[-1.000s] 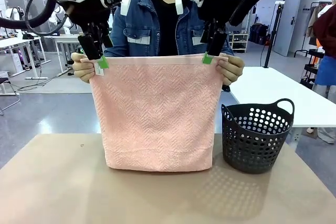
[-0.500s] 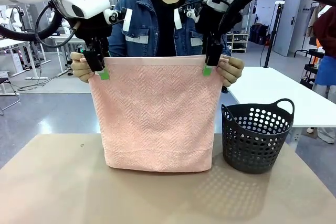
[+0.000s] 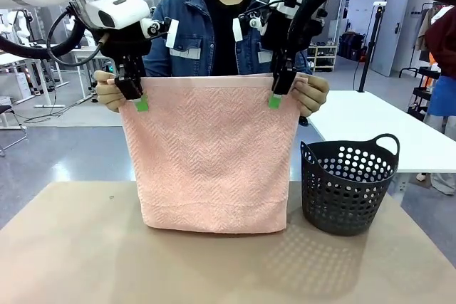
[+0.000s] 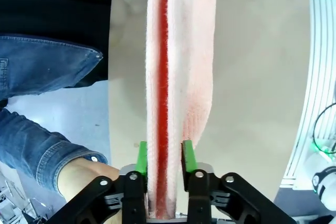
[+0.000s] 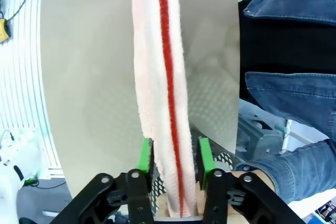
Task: Fold the towel.
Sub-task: Release the end of the 100 cm Hotel Towel you were holding and grab the top end of the folded side, then release the end of the 100 cm Hotel Towel you were holding.
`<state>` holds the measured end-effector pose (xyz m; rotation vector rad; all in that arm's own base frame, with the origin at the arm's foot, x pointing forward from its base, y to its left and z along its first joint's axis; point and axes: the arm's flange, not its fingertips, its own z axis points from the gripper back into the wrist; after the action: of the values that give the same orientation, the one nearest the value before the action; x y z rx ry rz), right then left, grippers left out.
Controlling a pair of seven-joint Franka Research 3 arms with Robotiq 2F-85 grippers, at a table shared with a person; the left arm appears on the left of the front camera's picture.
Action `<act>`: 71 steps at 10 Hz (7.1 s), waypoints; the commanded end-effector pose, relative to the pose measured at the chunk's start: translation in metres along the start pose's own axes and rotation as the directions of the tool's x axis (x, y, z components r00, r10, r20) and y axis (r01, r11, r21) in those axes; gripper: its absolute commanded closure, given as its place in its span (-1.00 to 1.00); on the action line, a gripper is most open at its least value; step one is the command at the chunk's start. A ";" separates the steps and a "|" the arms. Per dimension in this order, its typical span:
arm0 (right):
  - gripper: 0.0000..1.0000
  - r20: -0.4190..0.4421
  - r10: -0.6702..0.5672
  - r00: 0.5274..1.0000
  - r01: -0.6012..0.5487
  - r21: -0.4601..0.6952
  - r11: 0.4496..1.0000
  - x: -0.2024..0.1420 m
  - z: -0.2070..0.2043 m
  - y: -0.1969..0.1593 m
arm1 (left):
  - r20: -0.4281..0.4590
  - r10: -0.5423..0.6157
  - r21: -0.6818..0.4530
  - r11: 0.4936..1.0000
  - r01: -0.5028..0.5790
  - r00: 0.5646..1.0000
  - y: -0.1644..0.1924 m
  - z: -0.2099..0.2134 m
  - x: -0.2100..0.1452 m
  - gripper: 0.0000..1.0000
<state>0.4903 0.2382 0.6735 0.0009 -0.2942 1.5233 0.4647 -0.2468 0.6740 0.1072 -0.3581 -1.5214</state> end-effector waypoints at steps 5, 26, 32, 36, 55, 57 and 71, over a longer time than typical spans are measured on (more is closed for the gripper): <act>1.00 -0.036 0.005 0.999 -0.007 -0.035 0.999 -0.002 0.001 0.003 | 0.032 0.030 -0.013 0.999 -0.029 0.999 -0.001 0.011 0.003 1.00; 1.00 -0.015 0.006 1.000 -0.006 -0.019 1.000 0.000 0.003 0.000 | 0.027 0.017 0.004 1.000 -0.017 0.999 0.000 0.009 0.003 1.00; 1.00 -0.015 0.006 1.000 -0.006 -0.019 1.000 0.000 0.003 0.000 | 0.027 0.017 0.004 1.000 -0.017 0.999 0.000 0.009 0.003 1.00; 1.00 -0.015 0.006 1.000 -0.006 -0.019 1.000 0.000 0.003 0.000 | 0.027 0.017 0.004 1.000 -0.017 0.999 0.000 0.009 0.003 1.00; 0.91 -0.014 0.006 1.000 -0.007 -0.019 1.000 0.001 0.001 0.000 | 0.027 0.017 0.004 1.000 -0.017 0.999 0.000 0.009 0.003 1.00; 0.20 0.001 -0.012 1.000 0.012 0.002 1.000 -0.006 0.009 0.001 | 0.054 0.063 -0.008 0.998 -0.063 0.997 0.005 0.010 0.005 0.15; -1.00 0.405 -0.641 0.652 0.678 0.067 0.732 -0.266 0.149 0.041 | 0.289 0.660 -0.112 0.743 -0.660 0.693 -0.005 0.148 -0.248 -1.00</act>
<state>0.4312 -0.0536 0.7680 0.3227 -0.5790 0.8305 0.4282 0.0136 0.7832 -0.2482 -0.5637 -0.8603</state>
